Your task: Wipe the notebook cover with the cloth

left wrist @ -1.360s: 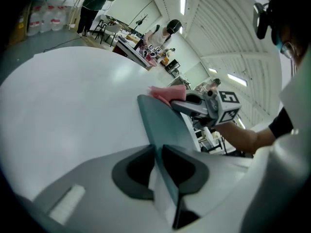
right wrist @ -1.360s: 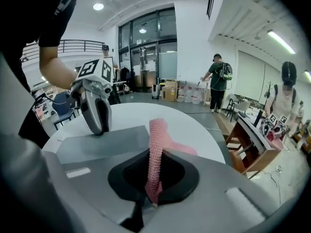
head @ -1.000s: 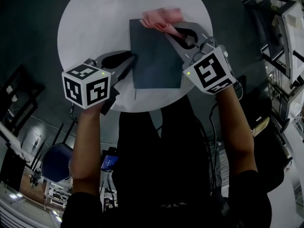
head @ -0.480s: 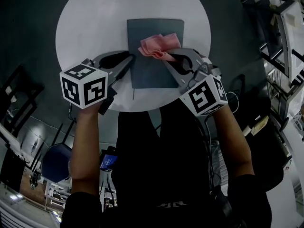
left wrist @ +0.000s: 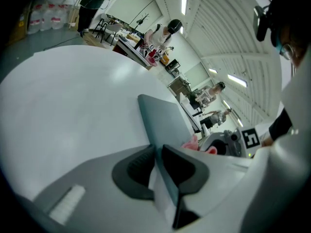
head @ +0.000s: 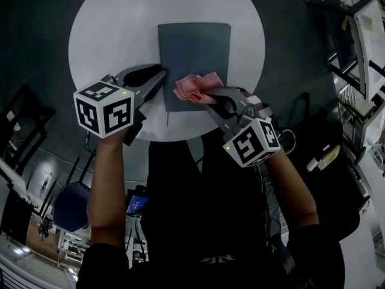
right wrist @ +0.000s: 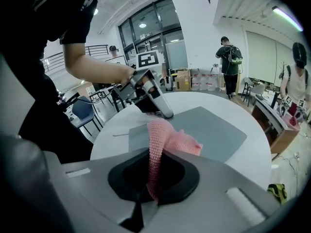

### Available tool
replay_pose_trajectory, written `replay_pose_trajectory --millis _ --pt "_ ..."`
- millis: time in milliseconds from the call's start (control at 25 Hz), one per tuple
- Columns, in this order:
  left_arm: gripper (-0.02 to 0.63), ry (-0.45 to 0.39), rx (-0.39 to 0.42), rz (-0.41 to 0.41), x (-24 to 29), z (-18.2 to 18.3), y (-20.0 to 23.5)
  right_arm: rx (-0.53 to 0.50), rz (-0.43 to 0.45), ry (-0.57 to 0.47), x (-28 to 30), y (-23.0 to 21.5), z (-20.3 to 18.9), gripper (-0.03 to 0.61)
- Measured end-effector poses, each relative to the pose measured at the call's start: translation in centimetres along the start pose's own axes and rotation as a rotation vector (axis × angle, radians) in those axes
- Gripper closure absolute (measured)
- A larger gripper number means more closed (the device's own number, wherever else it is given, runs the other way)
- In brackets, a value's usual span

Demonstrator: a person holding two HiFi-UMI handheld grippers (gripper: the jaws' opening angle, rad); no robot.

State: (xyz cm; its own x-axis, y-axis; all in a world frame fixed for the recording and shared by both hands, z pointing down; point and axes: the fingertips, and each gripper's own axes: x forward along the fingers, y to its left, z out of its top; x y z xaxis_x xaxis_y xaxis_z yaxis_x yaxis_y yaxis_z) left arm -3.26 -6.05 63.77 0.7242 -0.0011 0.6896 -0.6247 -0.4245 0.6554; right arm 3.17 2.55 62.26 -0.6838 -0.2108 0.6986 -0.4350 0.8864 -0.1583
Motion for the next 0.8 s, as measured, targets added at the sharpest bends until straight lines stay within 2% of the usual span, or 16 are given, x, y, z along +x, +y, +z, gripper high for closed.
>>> replay_pose_trajectory --millis 560,800 --pt "0.557 -0.003 0.004 0.005 0.0 0.0 0.1 0.060 0.129 0.050 -0.4 5.8 -2.2 0.571" --pt "0.557 -0.001 0.003 0.002 0.0 0.1 0.0 0.055 0.168 -0.030 -2.8 7.5 -1.2 0.568"
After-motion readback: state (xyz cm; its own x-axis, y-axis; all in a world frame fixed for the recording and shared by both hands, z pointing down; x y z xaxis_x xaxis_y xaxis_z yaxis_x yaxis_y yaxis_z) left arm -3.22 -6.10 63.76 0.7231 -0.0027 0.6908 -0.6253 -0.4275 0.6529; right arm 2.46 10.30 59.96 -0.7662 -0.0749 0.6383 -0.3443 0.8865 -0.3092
